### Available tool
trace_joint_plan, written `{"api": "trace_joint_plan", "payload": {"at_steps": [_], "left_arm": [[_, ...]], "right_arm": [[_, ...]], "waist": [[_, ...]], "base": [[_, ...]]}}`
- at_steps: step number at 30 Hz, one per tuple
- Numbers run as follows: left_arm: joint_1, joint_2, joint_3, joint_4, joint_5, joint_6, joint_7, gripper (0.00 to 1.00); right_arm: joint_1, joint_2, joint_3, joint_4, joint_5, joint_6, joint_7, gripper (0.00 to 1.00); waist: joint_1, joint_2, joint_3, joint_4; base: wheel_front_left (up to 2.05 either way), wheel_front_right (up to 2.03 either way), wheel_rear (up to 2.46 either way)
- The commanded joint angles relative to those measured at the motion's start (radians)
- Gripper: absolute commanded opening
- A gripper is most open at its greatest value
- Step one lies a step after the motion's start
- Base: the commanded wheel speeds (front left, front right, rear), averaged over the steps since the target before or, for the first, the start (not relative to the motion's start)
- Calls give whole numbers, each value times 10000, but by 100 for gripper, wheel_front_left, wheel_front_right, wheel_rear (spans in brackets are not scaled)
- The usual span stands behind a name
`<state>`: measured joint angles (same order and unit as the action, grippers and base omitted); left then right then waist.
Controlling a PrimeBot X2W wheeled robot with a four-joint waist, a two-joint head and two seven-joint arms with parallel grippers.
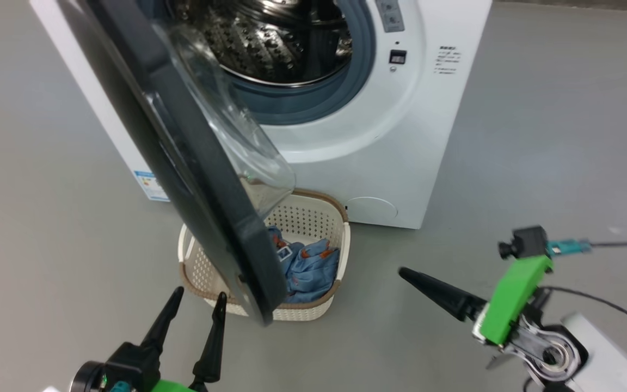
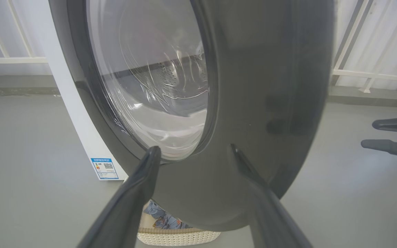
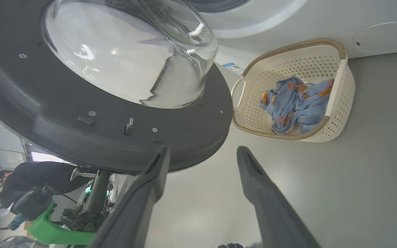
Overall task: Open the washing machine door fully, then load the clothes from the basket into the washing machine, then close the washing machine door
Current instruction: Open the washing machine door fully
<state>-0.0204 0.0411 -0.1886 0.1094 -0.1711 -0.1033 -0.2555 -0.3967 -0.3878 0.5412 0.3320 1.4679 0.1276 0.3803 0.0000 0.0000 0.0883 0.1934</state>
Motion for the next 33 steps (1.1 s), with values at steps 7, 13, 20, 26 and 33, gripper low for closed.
{"api": "trace_joint_plan", "payload": {"at_steps": [7, 13, 20, 26, 33], "left_arm": [[92, 91, 545, -248, 159, -102, -63, 100], [291, 91, 725, -300, 164, -118, -63, 100], [474, 91, 934, -326, 151, -128, -63, 100], [447, 91, 995, -291, 97, -129, -63, 100], [379, 91, 1060, -247, 5, -85, -63, 100]], "right_arm": [[897, -906, 291, -172, -82, 31, -1060, 100], [1492, -1603, 654, -15, -416, 31, -1976, 100], [1888, -2189, 1011, 409, -1004, 31, -3429, 100], [2132, -2553, 1452, 797, -1798, 31, -5722, 100], [2141, -2474, 870, 1141, -3571, 31, -6412, 100]], "waist": [[1, 0, -248, -368], [1, 0, -370, -562], [0, 0, -375, -733], [0, 0, -296, -783], [0, 0, -228, -835]], "base": [[0, 0, 0], [0, 0, 0], [0, 0, 0], [0, 0, 0], [0, 0, 0]]}}
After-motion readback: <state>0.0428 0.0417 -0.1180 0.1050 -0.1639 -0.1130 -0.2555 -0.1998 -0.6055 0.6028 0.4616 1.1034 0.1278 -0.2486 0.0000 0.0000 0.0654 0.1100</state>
